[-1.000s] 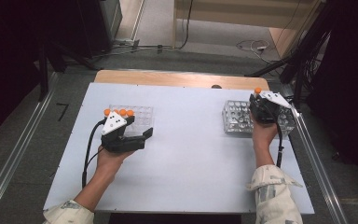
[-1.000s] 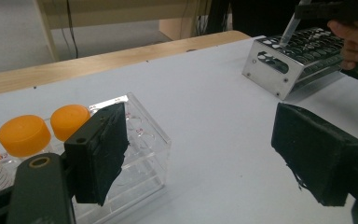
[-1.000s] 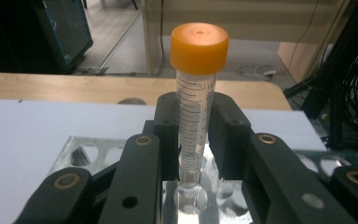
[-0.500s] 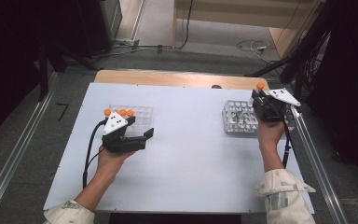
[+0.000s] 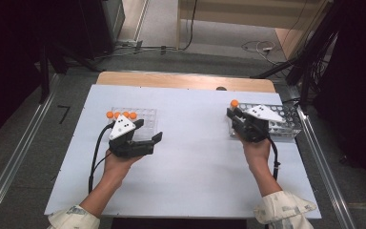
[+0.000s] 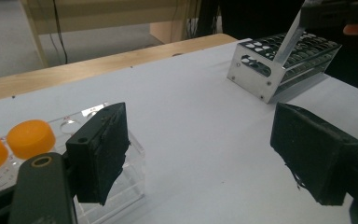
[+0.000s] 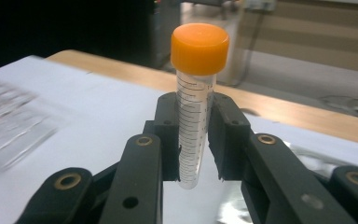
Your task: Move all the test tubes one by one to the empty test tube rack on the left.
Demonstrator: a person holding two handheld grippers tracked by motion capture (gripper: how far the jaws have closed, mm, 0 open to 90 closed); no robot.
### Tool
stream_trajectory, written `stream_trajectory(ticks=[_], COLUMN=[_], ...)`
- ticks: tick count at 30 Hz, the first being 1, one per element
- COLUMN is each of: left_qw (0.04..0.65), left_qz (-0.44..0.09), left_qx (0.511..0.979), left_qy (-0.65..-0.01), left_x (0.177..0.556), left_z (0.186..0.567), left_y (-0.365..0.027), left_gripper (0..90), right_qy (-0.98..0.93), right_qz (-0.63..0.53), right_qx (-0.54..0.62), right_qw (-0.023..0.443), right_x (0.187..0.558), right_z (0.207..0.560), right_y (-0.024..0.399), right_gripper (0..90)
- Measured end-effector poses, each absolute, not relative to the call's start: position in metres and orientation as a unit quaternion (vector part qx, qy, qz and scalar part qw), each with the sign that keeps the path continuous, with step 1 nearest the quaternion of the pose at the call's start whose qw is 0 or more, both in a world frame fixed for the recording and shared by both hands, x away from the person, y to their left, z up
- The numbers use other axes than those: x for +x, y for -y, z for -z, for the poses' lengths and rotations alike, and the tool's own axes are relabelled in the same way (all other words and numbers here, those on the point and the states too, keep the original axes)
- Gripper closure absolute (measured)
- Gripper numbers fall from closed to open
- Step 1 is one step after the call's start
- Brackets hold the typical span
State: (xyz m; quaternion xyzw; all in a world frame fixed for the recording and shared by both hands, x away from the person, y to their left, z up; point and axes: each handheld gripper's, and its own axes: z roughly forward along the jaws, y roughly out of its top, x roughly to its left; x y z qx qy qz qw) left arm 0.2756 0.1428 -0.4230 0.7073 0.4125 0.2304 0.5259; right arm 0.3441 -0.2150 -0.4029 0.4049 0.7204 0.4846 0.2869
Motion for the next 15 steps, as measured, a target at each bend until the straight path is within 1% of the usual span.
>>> stream_trajectory(ticks=[1,2,3,4,8,9,15], left_qw=[0.526,0.527,0.528,0.528,0.529,0.529,0.532], left_qz=[-0.230,-0.229,-0.228,-0.227,-0.226,-0.226,-0.221], left_qx=[0.708,0.708,0.708,0.709,0.709,0.709,0.712], left_qy=[-0.411,-0.411,-0.410,-0.410,-0.407,-0.408,-0.403], left_x=[0.275,0.275,0.275,0.275,0.274,0.273,0.273], left_z=[0.423,0.422,0.422,0.422,0.422,0.422,0.422], left_y=[-0.142,-0.140,-0.139,-0.138,-0.137,-0.136,-0.134], left_gripper=[20.4,20.4,20.4,20.4,20.7,20.9,22.8], right_qy=[-0.720,-0.733,-0.733,-0.744,-0.755,-0.761,-0.780], right_qz=[-0.485,-0.487,-0.487,-0.488,-0.489,-0.489,-0.483], right_qx=[0.405,0.389,0.389,0.375,0.360,0.354,0.337], right_qw=[0.287,0.272,0.272,0.261,0.247,0.237,0.210], right_x=[0.344,0.338,0.338,0.333,0.326,0.323,0.316], right_z=[0.403,0.406,0.406,0.409,0.414,0.418,0.433], right_y=[0.215,0.204,0.204,0.194,0.182,0.176,0.157], right_gripper=[71.9,71.8,71.8,71.9,71.8,71.9,71.9])
